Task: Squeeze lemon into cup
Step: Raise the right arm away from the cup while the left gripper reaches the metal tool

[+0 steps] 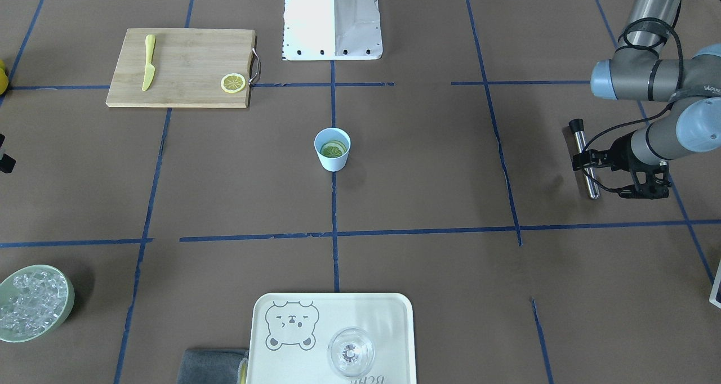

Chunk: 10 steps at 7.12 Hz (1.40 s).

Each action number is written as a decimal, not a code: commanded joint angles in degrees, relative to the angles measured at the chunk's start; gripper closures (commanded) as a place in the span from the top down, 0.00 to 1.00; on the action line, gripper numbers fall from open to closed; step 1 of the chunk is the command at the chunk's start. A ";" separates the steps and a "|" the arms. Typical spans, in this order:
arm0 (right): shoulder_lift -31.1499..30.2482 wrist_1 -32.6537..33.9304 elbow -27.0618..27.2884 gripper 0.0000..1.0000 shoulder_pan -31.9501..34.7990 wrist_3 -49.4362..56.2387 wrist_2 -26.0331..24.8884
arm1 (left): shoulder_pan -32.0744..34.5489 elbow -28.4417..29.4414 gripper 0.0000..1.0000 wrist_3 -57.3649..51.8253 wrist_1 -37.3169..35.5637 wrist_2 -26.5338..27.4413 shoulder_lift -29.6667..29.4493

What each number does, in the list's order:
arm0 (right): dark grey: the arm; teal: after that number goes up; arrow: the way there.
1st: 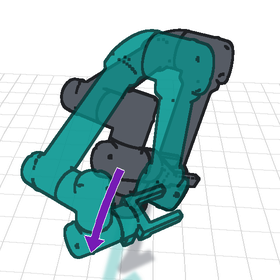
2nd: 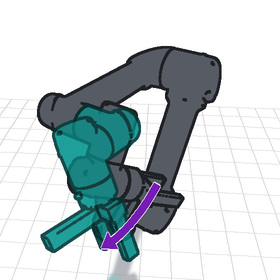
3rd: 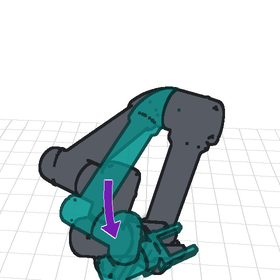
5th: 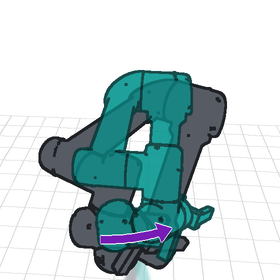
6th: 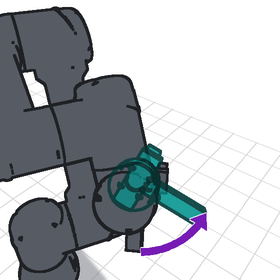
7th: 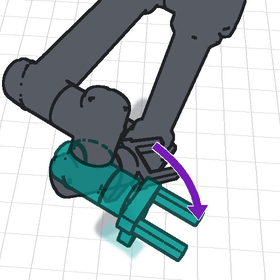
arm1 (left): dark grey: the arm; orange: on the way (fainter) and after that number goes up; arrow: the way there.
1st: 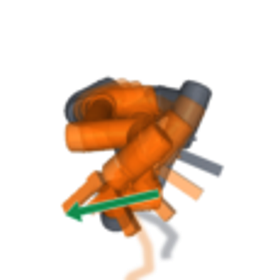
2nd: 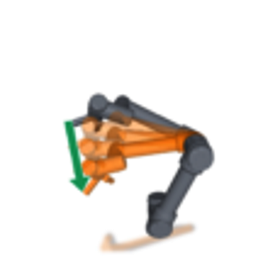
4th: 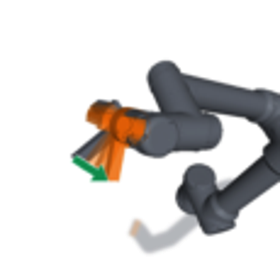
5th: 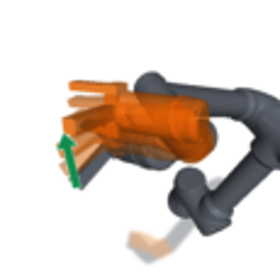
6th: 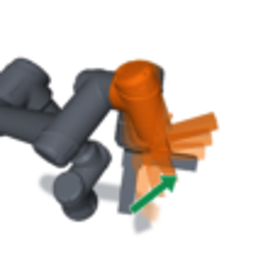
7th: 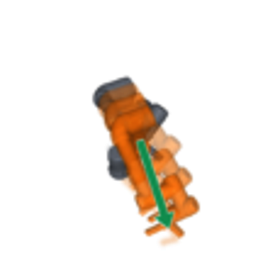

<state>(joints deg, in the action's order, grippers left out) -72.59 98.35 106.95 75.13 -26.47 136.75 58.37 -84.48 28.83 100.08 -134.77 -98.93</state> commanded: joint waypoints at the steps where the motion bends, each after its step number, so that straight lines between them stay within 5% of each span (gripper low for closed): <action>1: 0.08 0.00 0.19 1.00 0.02 0.01 0.01 | -0.19 0.28 0.99 0.00 0.12 0.03 -0.21; 2: 0.00 0.00 0.19 1.00 0.02 0.01 0.01 | -0.10 0.28 0.87 0.00 0.12 0.03 -0.21; 6: 0.08 0.00 0.36 1.00 0.02 -0.08 0.01 | -0.45 0.02 0.00 0.35 -0.06 0.03 -0.21; 10: 0.00 0.00 0.45 1.00 0.02 -0.16 0.27 | 2.86 -9.09 0.00 0.00 -0.67 1.51 0.58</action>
<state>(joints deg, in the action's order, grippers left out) -72.58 98.35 107.34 75.15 -26.56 136.98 58.93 -89.67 28.93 99.56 -134.18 -98.50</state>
